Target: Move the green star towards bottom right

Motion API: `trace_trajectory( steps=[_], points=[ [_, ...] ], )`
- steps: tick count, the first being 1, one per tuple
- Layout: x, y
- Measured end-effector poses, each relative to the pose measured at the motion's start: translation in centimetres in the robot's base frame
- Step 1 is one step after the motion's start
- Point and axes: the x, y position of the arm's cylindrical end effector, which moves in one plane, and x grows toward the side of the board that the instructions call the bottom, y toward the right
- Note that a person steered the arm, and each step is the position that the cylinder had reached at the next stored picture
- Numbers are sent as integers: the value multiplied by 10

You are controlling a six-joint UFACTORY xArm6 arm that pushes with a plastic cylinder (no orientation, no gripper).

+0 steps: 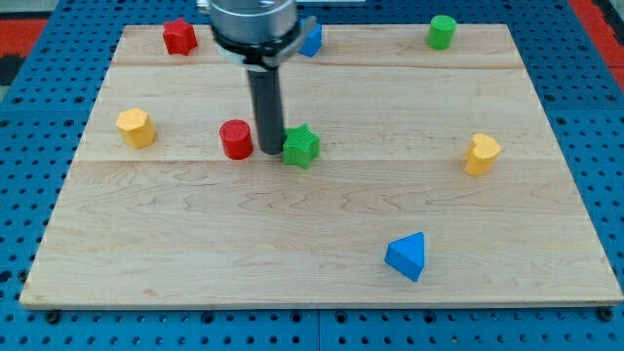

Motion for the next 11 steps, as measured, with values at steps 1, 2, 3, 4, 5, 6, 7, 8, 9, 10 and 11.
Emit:
trace_trajectory(
  steps=[1,2,3,4,5,6,7,8,9,10,11],
  points=[
    [-5,71],
    [-38,48],
    [-22,117],
    [32,164],
    [24,132],
    [-5,69],
    [-8,20],
    [16,34],
    [54,112],
    [66,173],
    [54,197]
  ],
)
